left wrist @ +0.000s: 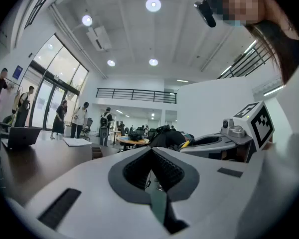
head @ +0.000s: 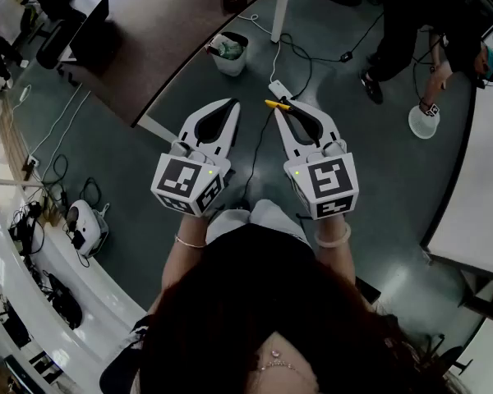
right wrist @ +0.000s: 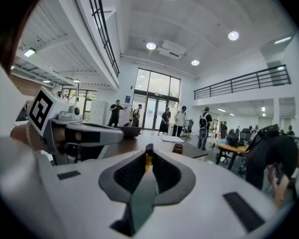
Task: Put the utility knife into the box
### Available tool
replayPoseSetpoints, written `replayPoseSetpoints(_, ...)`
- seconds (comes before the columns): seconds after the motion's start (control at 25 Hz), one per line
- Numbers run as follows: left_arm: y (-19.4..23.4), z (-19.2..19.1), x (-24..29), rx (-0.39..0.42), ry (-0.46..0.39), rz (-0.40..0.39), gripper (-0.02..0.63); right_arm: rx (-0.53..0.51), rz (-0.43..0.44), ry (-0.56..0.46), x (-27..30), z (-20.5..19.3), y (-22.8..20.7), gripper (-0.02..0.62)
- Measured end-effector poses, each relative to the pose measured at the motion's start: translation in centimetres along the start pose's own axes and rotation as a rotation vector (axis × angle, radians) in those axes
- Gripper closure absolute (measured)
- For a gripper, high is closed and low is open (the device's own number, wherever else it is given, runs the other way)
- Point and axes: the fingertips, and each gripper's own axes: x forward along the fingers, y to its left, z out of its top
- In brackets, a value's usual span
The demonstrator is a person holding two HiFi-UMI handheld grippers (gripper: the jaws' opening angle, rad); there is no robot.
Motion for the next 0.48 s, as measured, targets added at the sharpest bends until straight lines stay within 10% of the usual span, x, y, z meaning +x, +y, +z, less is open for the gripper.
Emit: replayPoseSetpoints(0.48,0.7,-0.1,1.6,-0.013,0.001,0.008,0.604,0.024,0.006,-0.026,0.7,0.3,-1.4,0.541)
